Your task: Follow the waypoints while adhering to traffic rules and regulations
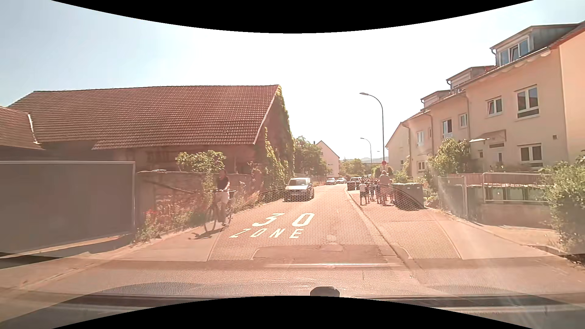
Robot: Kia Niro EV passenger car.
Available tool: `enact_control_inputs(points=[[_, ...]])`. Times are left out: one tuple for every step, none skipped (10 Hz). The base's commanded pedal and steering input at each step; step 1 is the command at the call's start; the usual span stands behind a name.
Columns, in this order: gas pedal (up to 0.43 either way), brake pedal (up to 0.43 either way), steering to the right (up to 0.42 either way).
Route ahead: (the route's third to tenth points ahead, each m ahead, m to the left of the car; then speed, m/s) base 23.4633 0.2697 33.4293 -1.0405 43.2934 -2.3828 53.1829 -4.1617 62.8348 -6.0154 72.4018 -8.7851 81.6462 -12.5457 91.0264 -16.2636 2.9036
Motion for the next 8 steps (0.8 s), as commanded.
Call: enact_control_inputs(points=[[0.079, 0.000, 0.189], [0.079, 0.000, 0.148], [0.079, 0.000, 0.124], [0.079, 0.000, 0.113], [0.079, 0.000, 0.102], [0.079, 0.000, 0.091], [0.079, 0.000, 0.072], [0.079, 0.000, 0.060]])
